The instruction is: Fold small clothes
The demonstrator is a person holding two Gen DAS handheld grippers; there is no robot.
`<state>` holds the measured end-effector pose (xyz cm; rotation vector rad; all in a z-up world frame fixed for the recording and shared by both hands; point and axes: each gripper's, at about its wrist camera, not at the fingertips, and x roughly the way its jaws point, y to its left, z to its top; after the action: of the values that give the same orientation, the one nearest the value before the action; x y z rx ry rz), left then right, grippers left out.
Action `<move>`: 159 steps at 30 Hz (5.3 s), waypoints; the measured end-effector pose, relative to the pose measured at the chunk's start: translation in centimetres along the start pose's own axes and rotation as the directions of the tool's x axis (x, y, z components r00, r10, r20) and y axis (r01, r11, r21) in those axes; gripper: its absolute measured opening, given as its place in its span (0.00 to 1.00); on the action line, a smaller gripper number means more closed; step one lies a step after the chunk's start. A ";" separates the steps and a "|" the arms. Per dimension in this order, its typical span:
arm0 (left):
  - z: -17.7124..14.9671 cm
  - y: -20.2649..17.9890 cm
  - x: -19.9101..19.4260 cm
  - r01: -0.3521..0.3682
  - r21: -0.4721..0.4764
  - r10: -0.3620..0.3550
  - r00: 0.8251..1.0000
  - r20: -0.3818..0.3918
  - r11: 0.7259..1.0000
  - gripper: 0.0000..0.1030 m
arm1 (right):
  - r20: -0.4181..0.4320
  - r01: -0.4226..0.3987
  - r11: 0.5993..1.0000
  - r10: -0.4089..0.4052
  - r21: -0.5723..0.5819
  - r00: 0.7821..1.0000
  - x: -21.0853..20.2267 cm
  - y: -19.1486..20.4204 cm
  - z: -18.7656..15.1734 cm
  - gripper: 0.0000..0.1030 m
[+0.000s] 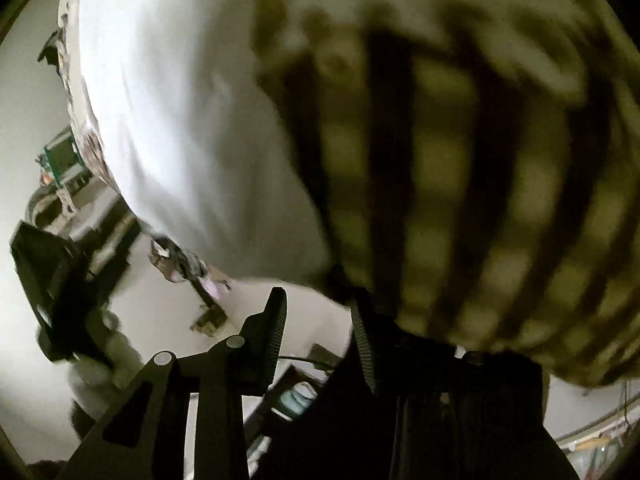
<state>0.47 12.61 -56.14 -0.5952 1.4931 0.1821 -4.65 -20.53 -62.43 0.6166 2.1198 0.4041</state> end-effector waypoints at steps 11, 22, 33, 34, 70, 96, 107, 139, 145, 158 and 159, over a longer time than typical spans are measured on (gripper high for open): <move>-1.0 -0.8 0.6 0.060 0.018 -0.062 0.994 0.090 0.998 0.01 | 0.182 -0.189 0.982 0.184 0.016 0.966 -3.4 -1.8 0.5 0.24; -1.2 1.8 -2.1 0.058 0.019 -0.060 0.987 0.147 0.998 0.01 | 0.295 -0.286 0.957 0.261 0.041 0.919 -4.5 -0.6 -4.0 0.04; -1.4 1.3 -1.2 0.043 -0.019 -0.041 0.994 0.103 0.999 0.47 | 0.297 -0.167 0.985 0.145 0.051 0.944 -4.7 -1.2 -3.6 0.57; -1.2 1.3 -1.5 0.052 -0.020 -0.049 0.993 0.107 0.998 0.47 | 0.311 -0.193 0.981 0.173 0.036 0.935 -5.1 -0.7 -3.2 0.57; 36.5 -38.1 7.1 0.424 0.583 -0.495 0.868 -0.042 0.693 0.03 | 0.605 -0.208 0.961 0.278 -0.184 0.747 -33.0 7.7 39.6 0.07; 23.6 -20.5 -1.0 0.391 0.406 -0.405 0.913 -0.054 0.826 0.61 | 0.483 -0.248 0.930 0.354 -0.271 0.801 -24.8 2.8 13.0 0.64; 21.2 -19.8 1.0 0.256 0.152 -0.238 0.963 -0.126 0.955 0.61 | 0.591 -0.392 0.917 0.275 0.076 0.758 -22.9 3.8 13.4 0.64; 17.2 -17.3 0.4 0.221 0.385 -0.193 0.975 -0.109 0.896 0.94 | 0.607 -0.306 0.919 0.099 0.249 0.789 -18.1 0.6 7.2 0.60; 11.6 -11.5 -0.7 0.183 0.345 -0.144 0.980 -0.134 0.921 0.94 | 0.524 -0.273 0.933 0.116 0.233 0.844 -14.8 -1.6 1.3 0.60; 2.2 -6.1 6.0 0.172 0.368 -0.084 0.967 -0.242 0.914 0.94 | 0.449 -0.387 0.890 0.251 0.242 0.858 -3.2 -6.8 -4.4 0.66; 2.1 -6.1 5.8 0.180 0.367 -0.098 0.968 -0.229 0.913 0.94 | 0.457 -0.391 0.889 0.253 0.238 0.853 -2.8 -6.9 -4.3 0.66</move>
<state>5.67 7.07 -60.19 -0.4059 1.6239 -0.2917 -8.70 -28.05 -61.49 1.1597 1.6758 0.0860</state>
